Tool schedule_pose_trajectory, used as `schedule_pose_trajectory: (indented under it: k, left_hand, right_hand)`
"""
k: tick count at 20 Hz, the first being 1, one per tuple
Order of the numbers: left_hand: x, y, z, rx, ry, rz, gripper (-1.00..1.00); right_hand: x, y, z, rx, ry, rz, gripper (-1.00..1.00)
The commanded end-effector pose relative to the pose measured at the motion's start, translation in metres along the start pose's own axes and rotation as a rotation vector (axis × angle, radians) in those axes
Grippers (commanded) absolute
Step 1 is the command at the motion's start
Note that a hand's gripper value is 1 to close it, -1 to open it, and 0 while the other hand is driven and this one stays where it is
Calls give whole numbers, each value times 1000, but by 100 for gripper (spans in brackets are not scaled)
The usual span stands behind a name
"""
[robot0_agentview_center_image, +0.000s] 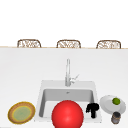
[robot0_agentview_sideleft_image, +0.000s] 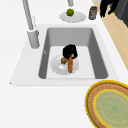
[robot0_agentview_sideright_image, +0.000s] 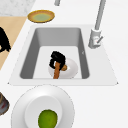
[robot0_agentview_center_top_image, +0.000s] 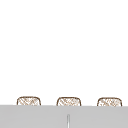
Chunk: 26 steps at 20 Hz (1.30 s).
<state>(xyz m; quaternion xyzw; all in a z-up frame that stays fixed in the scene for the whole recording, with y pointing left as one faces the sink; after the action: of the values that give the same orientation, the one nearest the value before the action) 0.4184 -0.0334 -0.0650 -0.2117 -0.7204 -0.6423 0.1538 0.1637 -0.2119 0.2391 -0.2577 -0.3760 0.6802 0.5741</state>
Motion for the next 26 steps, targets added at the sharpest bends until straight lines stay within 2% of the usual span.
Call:
schedule_pose_trajectory:
  k: [1,3,7,8,9,11,13,15,16,17,21,23,26]
  left_hand:
    - [-11,-19,5,-8,-20,7,100]
    - [-13,-11,13,-3,-35,28,100]
    - [-10,-11,28,23,-69,19,100]
    - [-9,-11,31,33,-78,12,-100]
    - [-2,-7,23,84,-68,7,-100]
    - [11,9,14,97,-85,-22,-100]
    - [17,13,16,92,-113,-30,-100]
    - [20,17,17,62,-127,-47,-100]
    - [20,20,23,58,-133,-35,-100]
    - [24,23,27,64,-124,-11,-100]
    - [45,38,39,42,-101,31,-100]
    - [52,44,45,50,-87,65,-100]
    - [60,53,52,43,-69,76,-100]
  right_hand:
    - [0,0,0,0,0,0,0]
    - [0,0,0,0,0,0,0]
    - [0,0,0,0,0,0,0]
    - [0,0,0,0,0,0,0]
    - [0,0,0,0,0,0,0]
    - [0,0,0,0,0,0,0]
    - [0,0,0,0,0,0,0]
    - [0,0,0,0,0,0,0]
    - [0,0,0,0,0,0,0]
    - [0,0,0,0,0,0,0]
    - [0,0,0,0,0,0,0]
    - [0,0,0,0,0,0,0]
    - [0,0,0,0,0,0,0]
